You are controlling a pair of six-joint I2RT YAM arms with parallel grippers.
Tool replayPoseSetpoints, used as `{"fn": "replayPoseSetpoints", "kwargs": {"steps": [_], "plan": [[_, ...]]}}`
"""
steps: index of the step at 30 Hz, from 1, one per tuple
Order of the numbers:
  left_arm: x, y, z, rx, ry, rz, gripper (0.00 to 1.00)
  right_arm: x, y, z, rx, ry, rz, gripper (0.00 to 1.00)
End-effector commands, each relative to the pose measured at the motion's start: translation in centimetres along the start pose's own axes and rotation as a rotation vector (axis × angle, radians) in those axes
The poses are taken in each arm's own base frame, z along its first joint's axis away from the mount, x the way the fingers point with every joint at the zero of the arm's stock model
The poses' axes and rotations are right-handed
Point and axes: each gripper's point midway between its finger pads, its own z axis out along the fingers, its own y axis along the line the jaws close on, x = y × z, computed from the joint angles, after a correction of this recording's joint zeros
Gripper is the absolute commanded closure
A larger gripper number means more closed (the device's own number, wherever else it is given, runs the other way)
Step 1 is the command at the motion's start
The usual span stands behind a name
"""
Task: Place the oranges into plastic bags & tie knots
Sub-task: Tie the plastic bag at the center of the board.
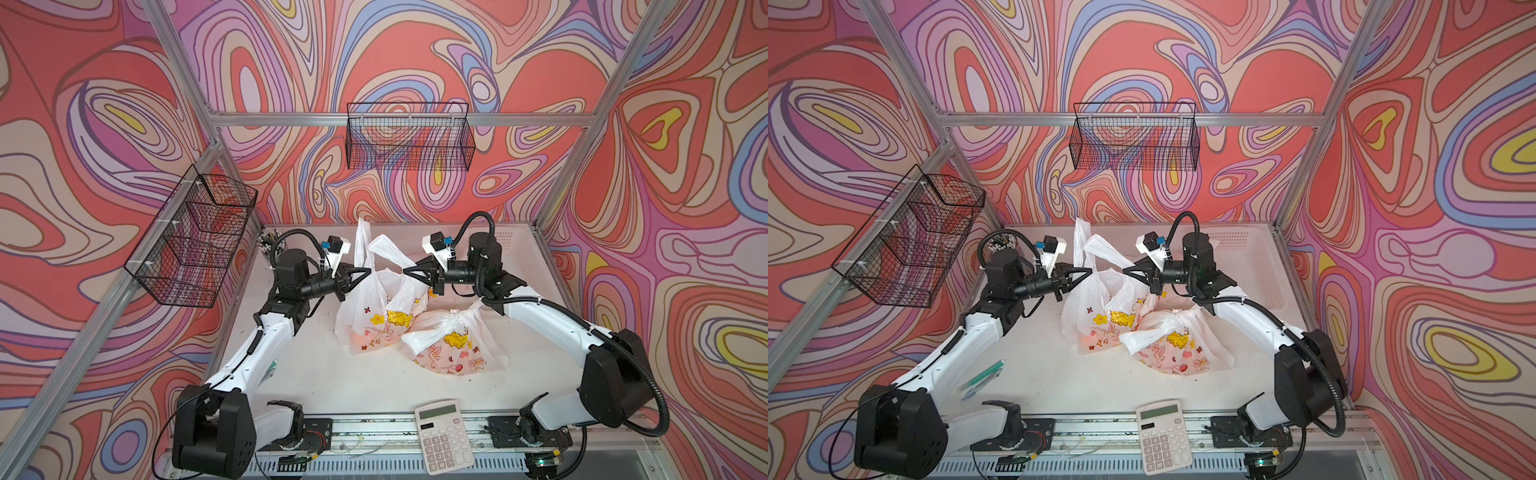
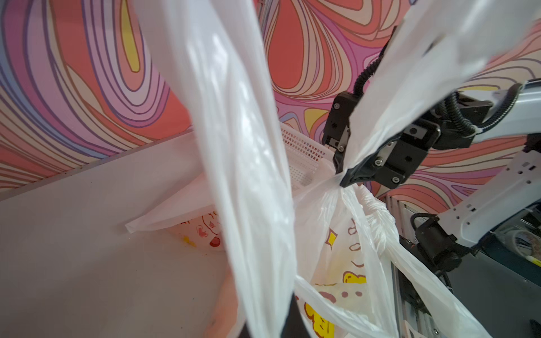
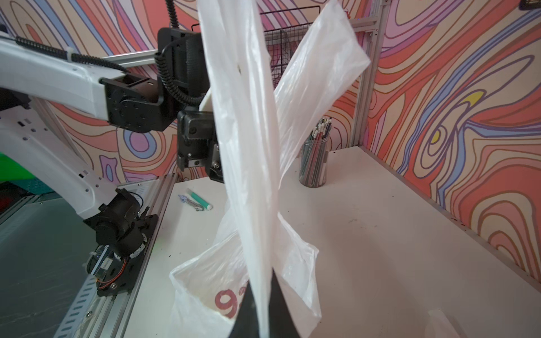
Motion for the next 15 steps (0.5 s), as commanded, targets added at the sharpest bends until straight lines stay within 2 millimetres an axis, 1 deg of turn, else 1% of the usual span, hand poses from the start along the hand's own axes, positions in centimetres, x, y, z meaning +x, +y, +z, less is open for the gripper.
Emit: {"fn": "replayPoseSetpoints", "kwargs": {"steps": [1, 3, 7, 9, 11, 13, 15], "plan": [[-1.5, -2.3, 0.1, 0.165, -0.022, 0.05, 1.0, -0.1, 1.5, -0.2, -0.078, 0.007, -0.068, 1.0], [-1.8, -2.4, 0.3, 0.196, -0.03, 0.041, 1.0, 0.2, 1.4, 0.1, -0.091, 0.021, -0.064, 1.0], [-1.7, -2.7, 1.0, 0.237, -0.032, 0.038, 0.88, 1.1, 0.8, 0.5, -0.101, 0.078, -0.064, 1.0], [-1.6, -2.5, 1.4, 0.241, -0.026, 0.031, 0.82, 1.4, 0.4, 0.6, -0.093, 0.094, -0.07, 1.0], [-1.7, -2.4, 1.8, 0.243, -0.022, 0.031, 0.75, 1.5, 0.1, 0.7, -0.081, 0.105, -0.085, 1.0], [-1.7, -2.4, 2.1, 0.25, -0.021, 0.034, 0.7, 1.5, -0.1, 0.7, -0.077, 0.108, -0.093, 1.0], [-2.0, -2.4, 2.4, 0.255, -0.022, 0.04, 0.68, 1.7, -0.4, 0.8, -0.071, 0.119, -0.097, 1.0]]}}
